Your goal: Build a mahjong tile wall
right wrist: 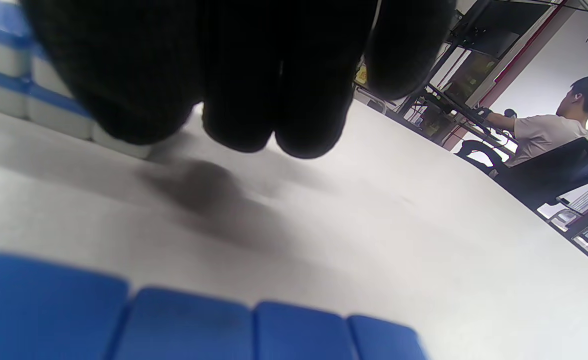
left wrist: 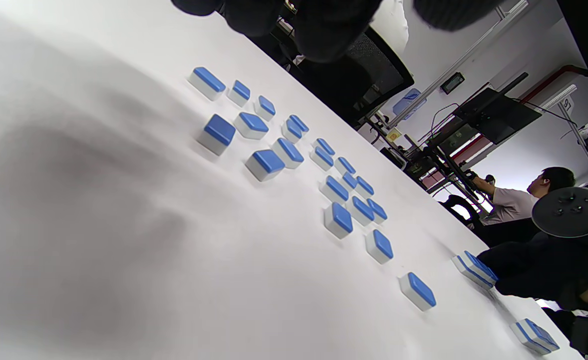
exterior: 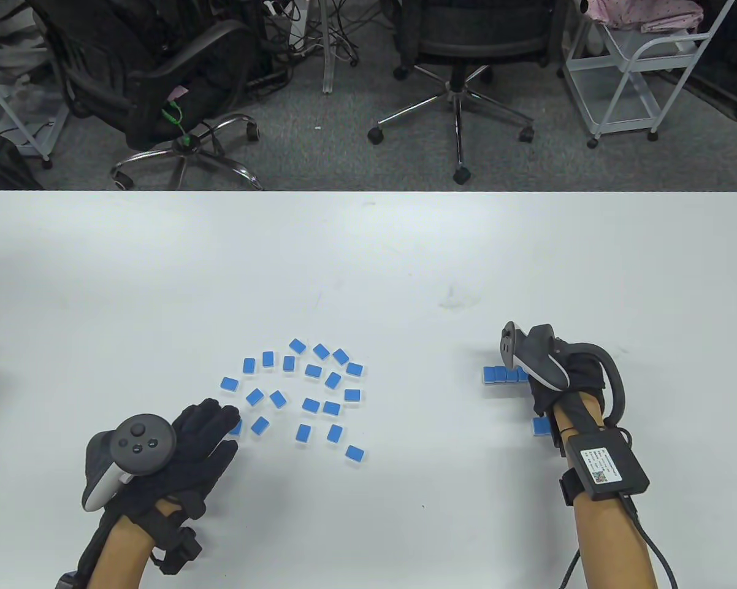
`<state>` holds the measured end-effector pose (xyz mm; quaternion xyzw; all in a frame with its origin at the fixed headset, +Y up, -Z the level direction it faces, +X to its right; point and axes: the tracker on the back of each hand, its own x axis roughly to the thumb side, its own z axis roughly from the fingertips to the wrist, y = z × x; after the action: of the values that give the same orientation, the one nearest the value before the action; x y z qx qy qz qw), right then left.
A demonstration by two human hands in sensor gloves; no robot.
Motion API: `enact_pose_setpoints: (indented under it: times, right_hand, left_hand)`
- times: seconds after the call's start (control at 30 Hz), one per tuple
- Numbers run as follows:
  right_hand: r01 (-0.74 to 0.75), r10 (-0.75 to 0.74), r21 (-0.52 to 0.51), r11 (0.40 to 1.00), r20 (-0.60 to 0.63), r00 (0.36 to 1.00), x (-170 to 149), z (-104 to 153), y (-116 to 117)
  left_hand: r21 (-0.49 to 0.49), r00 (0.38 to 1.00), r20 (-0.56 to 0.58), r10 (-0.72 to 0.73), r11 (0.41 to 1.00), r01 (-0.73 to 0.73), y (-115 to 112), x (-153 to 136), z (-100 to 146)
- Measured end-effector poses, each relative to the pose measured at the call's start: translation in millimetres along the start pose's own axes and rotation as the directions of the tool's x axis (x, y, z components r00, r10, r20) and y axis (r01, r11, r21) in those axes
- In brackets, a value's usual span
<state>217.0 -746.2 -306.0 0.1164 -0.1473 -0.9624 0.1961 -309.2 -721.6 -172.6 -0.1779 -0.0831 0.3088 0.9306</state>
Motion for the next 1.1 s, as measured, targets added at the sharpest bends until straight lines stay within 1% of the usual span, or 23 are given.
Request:
enact_pose_setpoints:
  times: [0.53, 0.7, 0.83, 0.9, 1.0, 1.03, 1.1]
  right_hand:
    - [0.019, -0.019, 0.0, 1.0, 0.021, 1.0, 2.8, -2.6, 3.4]
    - [0.04, -0.04, -0.016, 0.999, 0.016, 0.999, -5.7, 1.5, -3.7]
    - [0.093, -0.091, -0.109, 0.99, 0.019, 0.996, -23.6, 16.8, -14.2]
    - [0.106, -0.104, -0.176, 0.979, 0.025, 0.994, -37.6, 30.0, -17.3]
    - [0.136, -0.132, -0.274, 0.952, 0.032, 0.991, -58.4, 48.7, -15.4]
    - [0.142, -0.14, -0.292, 0.946, 0.03, 0.99, -63.1, 52.5, -14.0]
    - [0.147, -0.151, -0.345, 0.927, 0.015, 0.988, -79.0, 63.5, -7.2]
  left_hand:
    - [0.004, 1.0, 0.004, -0.002, 1.0, 0.002, 0.1, -0.4, 0.1]
    - [0.007, 1.0, 0.005, 0.0, 1.0, 0.0, 0.3, -0.7, 0.7]
    - [0.012, 1.0, 0.006, -0.004, 1.0, 0.004, 0.3, -0.6, 1.1]
    - [0.02, 1.0, 0.004, -0.007, 1.0, 0.007, 0.9, -1.1, 1.4]
    - [0.047, 1.0, -0.004, -0.014, 0.999, 0.015, 2.9, -2.2, 1.8]
    - [0.057, 1.0, -0.004, -0.016, 0.998, 0.016, 3.5, -2.4, 1.9]
    - [0.092, 0.999, -0.003, -0.034, 0.995, 0.034, 5.0, -2.7, 2.2]
